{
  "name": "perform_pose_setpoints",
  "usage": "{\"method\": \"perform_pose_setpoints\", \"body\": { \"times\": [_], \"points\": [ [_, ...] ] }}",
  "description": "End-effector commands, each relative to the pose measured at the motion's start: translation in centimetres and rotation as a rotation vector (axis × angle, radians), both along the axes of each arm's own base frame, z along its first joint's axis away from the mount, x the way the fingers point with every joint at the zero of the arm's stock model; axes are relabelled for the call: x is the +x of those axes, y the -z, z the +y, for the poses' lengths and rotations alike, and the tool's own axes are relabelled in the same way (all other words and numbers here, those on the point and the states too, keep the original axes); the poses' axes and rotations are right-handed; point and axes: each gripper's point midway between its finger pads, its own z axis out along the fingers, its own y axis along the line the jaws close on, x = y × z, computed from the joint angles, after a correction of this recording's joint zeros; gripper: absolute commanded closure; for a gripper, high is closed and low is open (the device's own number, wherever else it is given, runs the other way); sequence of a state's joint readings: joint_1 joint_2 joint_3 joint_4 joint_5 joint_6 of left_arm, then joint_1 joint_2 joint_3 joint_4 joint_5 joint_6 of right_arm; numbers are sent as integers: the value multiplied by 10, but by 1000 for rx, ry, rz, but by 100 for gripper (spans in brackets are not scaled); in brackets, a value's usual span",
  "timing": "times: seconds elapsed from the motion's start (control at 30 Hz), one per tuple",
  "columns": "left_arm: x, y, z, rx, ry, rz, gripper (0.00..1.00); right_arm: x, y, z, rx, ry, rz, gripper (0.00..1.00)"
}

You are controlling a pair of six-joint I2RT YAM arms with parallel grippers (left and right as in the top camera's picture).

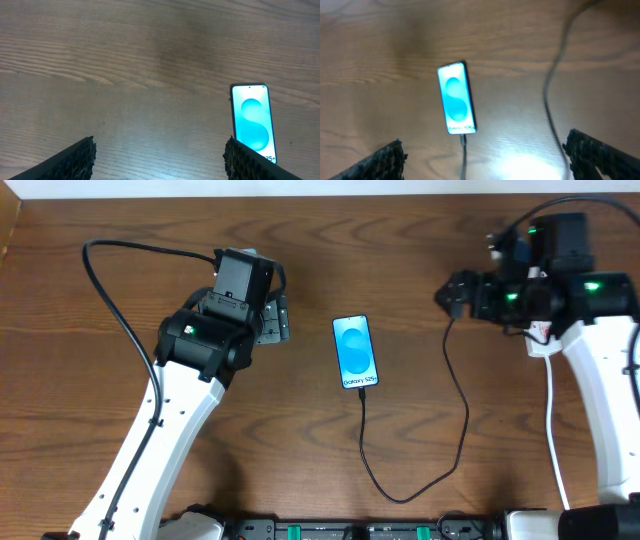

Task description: Plug charger to phone and switch on socket

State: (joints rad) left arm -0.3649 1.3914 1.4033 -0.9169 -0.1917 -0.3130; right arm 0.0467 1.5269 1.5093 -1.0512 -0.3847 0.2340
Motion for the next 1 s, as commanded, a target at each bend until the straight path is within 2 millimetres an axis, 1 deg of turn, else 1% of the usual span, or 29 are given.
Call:
{"method": "perform_pose_setpoints", "body": {
  "times": [0.0, 0.13, 0.3, 0.33, 0.37, 0.4, 0.53, 0.6, 0.73, 0.87, 0.9, 0.93, 0.97],
  "points": [
    [1, -4, 4, 24, -3, -12, 18, 0, -28, -25, 10, -33, -68, 1],
    [1, -4, 4, 23, -2, -11, 18, -5, -37, -57, -15, -3, -77, 1],
    [1, -4, 4, 24, -3, -11, 18, -10, -39, -101, -51, 62, -80, 1],
    [1, -4, 4, 24, -3, -12, 18, -13, -39, -114, -60, 82, -75, 1],
    [1, -4, 4, 24, -3, -12, 18, -14, -39, -121, -65, 93, -69, 1],
    [1, -4, 4, 24, -3, -11, 18, -16, -38, -138, -77, 110, -60, 1],
    [1, -4, 4, 23, -2, -11, 18, -15, -37, -166, -92, 125, -29, 1],
    [1, -4, 4, 24, -2, -11, 18, -12, -33, -179, -86, 135, -1, 1],
    [1, -4, 4, 23, -2, -11, 18, 6, -18, -200, -77, 120, 17, 1],
    [1, -4, 4, 24, -3, -12, 18, 24, 12, -212, -66, 107, 50, 1],
    [1, -4, 4, 24, -3, -12, 18, 28, 20, -215, -66, 96, 56, 1],
    [1, -4, 4, 23, -2, -11, 18, 34, 32, -217, -67, 75, 64, 1],
    [1, -4, 4, 24, -3, -12, 18, 37, 39, -219, -68, 66, 68, 1]
  ]
}}
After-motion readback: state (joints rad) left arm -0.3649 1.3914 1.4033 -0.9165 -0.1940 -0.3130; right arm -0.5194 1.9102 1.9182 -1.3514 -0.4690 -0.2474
